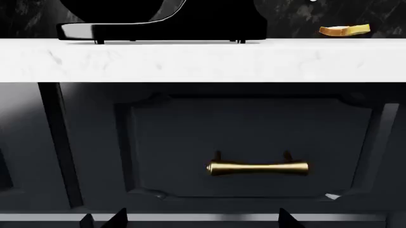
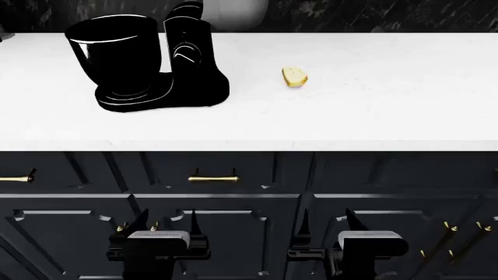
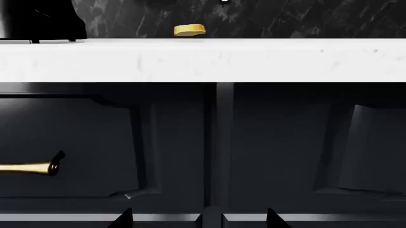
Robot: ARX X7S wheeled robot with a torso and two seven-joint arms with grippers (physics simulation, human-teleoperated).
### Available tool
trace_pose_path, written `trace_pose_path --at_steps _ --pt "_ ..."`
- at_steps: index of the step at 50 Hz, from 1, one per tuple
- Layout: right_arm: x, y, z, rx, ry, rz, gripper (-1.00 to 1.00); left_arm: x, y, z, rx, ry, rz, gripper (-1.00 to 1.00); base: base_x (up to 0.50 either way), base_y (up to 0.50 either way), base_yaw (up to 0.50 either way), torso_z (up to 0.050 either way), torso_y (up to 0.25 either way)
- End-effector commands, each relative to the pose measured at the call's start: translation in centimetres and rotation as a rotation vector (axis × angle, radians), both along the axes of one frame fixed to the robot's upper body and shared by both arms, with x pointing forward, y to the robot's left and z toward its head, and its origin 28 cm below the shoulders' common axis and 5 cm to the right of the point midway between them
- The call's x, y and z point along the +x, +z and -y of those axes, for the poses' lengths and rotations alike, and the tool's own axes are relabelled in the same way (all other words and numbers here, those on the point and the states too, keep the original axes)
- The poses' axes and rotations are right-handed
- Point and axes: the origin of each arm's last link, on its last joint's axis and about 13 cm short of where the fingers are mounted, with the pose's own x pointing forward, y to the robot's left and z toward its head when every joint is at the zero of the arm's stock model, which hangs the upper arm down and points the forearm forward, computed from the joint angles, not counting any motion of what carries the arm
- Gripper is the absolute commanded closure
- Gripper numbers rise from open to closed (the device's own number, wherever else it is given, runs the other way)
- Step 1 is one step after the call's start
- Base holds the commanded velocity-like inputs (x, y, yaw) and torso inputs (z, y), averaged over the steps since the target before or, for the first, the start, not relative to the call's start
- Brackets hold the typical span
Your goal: Place the bread in the stand mixer bowl.
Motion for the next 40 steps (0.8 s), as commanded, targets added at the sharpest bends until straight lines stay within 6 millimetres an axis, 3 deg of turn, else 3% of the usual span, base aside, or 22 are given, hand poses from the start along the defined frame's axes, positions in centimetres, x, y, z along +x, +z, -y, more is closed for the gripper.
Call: trace_pose_path --at_steps 1,6,11,13,20,28,37,40 --pt "0.0 0.2 0.0 -0.013 -0.014 0.001 -1.0 0.0 0.9 -0.3 0.035 0.021 0.028 -1.0 0.0 0.0 0.0 0.0 0.0" --pt "0.9 2.2 0.2 -0.03 -0.059 0.03 -1.0 0.2 3.5 -0.9 0.113 0.018 0.101 -1.0 0.0 0.0 0.0 0.0 0.0" --pt "1.3 6.0 0.6 -0.073 -0.045 0.101 -1.0 0.4 6.4 -1.8 0.166 0.018 0.106 -1.0 0.0 0.0 0.0 0.0 0.0" --pt "1.7 8.2 1.0 -0.082 -0.052 0.145 -1.0 0.4 8.6 -2.3 0.212 0.025 0.156 -1.0 0.0 0.0 0.0 0.0 0.0" --pt "2.7 12.9 2.2 -0.067 -0.09 0.165 -1.0 0.1 12.9 -3.9 0.231 0.093 0.208 -1.0 0.0 0.0 0.0 0.0 0.0" --pt "2.9 16.1 3.2 -0.093 -0.104 0.208 -1.0 -0.7 15.7 -5.9 0.254 0.163 0.232 -1.0 0.0 0.0 0.0 0.0 0.0" --pt "2.9 17.6 3.8 -0.083 -0.109 0.212 -1.0 -1.6 17.6 -6.6 0.253 0.222 0.272 -1.0 0.0 0.0 0.0 0.0 0.0" --pt "3.0 17.8 3.7 -0.086 -0.107 0.214 -1.0 -3.2 18.9 -7.1 0.269 0.261 0.322 -1.0 0.0 0.0 0.0 0.0 0.0"
